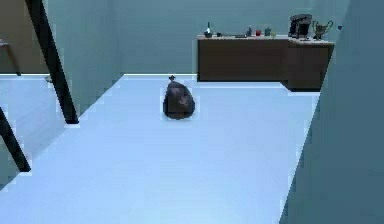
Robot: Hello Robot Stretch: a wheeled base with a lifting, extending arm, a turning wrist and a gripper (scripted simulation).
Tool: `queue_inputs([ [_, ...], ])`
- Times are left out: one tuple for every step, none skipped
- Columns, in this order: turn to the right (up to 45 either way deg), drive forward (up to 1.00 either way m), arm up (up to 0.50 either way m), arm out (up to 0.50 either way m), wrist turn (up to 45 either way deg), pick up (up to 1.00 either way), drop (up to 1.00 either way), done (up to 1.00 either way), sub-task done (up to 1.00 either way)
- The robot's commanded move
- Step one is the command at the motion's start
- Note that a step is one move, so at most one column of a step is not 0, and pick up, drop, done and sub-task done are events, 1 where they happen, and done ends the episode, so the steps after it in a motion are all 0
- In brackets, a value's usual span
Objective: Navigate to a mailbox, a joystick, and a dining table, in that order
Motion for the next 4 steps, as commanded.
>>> queue_inputs([
  [-45.0,0.00,0.00,0.00,0.0,0.00,0.00,0.00,0.00],
  [-45.0,0.00,0.00,0.00,0.0,0.00,0.00,0.00,0.00],
  [0.0,0.20,0.00,0.00,0.0,0.00,0.00,0.00,0.00],
  [45.0,0.00,0.00,0.00,0.0,0.00,0.00,0.00,0.00],
])
